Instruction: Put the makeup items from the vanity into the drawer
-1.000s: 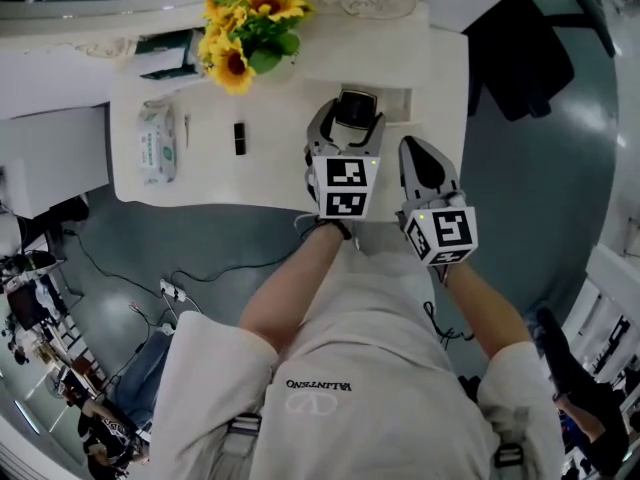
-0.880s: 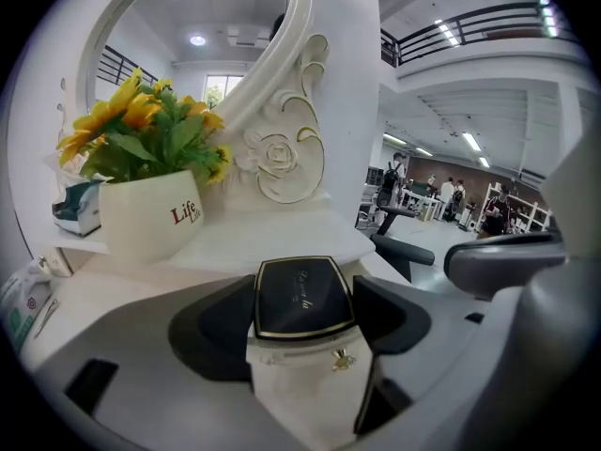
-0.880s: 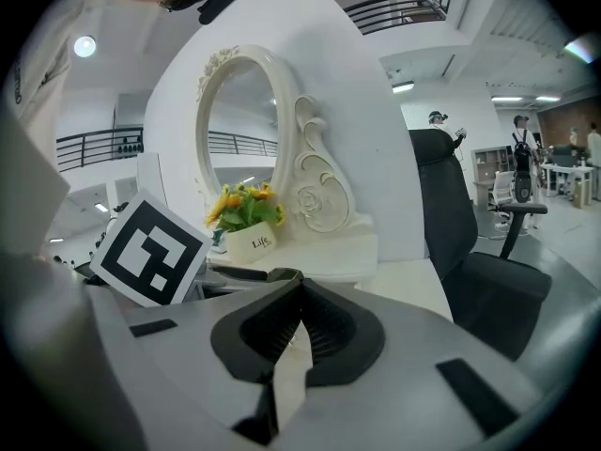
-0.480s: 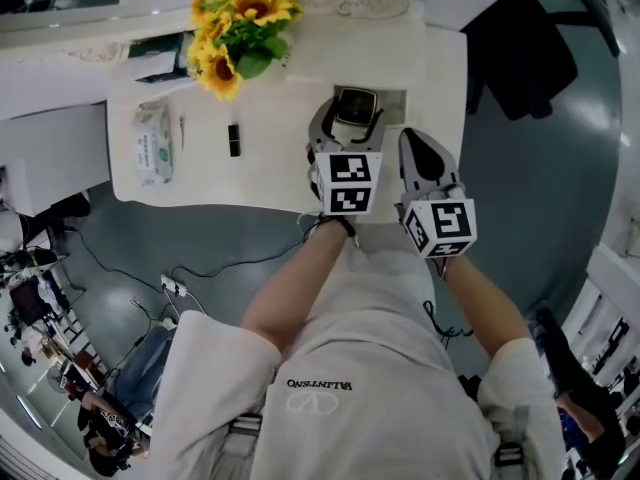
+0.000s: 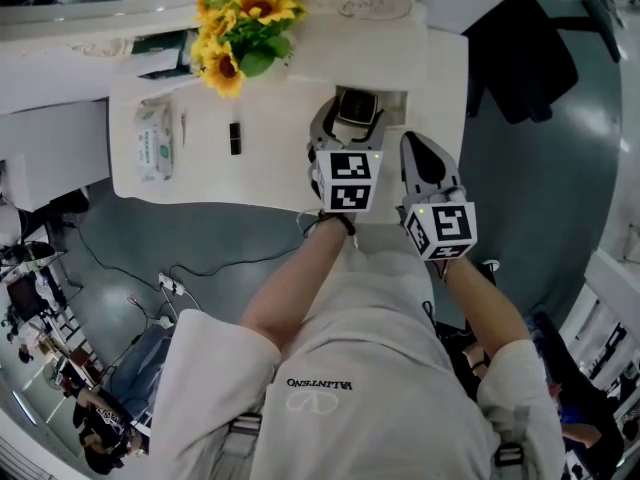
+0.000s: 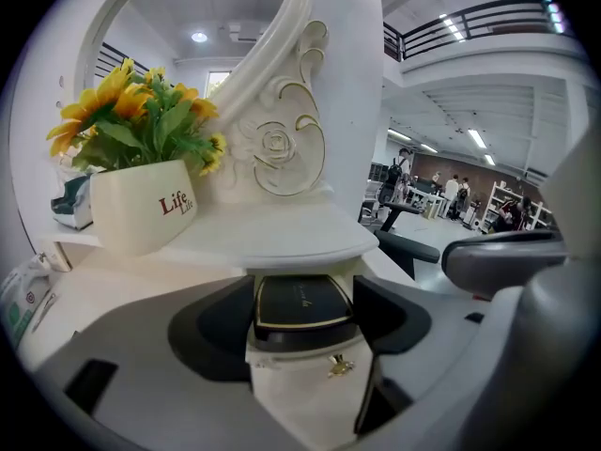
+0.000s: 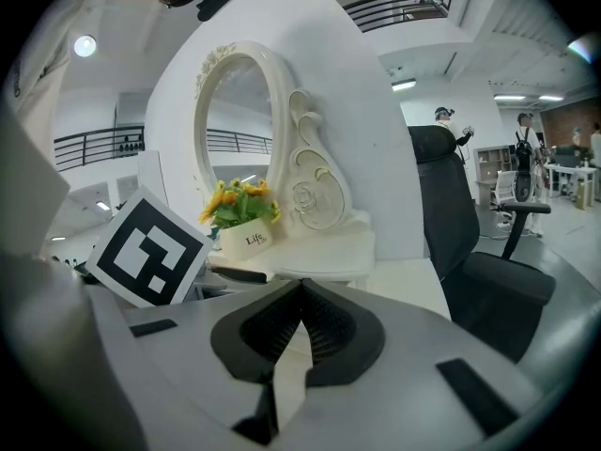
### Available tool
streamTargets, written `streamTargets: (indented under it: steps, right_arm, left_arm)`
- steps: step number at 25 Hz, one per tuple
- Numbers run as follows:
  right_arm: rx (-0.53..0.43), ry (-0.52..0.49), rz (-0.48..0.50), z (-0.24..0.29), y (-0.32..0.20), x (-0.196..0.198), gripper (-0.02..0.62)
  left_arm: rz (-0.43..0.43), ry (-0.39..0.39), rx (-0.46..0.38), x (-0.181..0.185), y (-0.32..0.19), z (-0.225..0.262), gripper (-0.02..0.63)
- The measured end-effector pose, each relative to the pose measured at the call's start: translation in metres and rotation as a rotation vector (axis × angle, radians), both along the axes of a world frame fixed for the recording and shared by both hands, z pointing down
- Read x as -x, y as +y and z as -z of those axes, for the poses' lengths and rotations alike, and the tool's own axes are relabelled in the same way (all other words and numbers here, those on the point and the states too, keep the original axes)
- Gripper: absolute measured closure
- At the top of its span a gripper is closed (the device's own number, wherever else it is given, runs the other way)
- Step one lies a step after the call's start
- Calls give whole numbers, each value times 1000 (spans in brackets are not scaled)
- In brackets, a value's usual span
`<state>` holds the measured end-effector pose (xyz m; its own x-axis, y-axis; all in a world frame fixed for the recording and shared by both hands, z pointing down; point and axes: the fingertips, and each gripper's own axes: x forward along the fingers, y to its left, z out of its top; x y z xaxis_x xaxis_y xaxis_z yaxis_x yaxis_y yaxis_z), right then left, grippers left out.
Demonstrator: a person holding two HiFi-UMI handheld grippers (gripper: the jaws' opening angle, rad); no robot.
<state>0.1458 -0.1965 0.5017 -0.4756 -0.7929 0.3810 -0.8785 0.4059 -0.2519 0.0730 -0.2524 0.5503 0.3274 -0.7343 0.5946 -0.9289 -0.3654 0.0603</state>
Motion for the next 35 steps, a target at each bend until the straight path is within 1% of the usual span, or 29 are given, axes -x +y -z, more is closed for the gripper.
streamTargets:
  steps: [6,10,12,18,19,22,25,28,30,35]
  right_arm:
    - [2,0,6,1,3,0,584]
    - [1,2,8,0,3,-1,586]
    - [-1,3,7,1,4,-2,585]
    - [-10,7,-8,7,6,-4,586]
    - [-13,7,-11,9,6,-4,586]
    - [-23,10,-17,14,7,-3,586]
    - [-37,16,-14,21,8,1,584]
    - [-54,17,-15,31,9,5,584]
    - [-68,19,-18,39,10,6,586]
    - [-104,22,-31,58,12,8,586]
  left_arm:
    - [2,2,-5,1,-3,1,282]
    - [-19,18,-52,-2,-3,9,275]
    - [-31,20,-60,-3,0,11,275]
    - [-9,22,-117,7,6,29,283]
    - [-6,18,-127,9,6,32,306]
    - [9,1,-161,19,7,42,418]
    - [16,-7,-192,28,10,54,485]
    - [23,-10,-236,39,13,70,584]
    - [23,-5,-262,46,17,82,603]
    - [-3,9,-323,63,29,114,607]
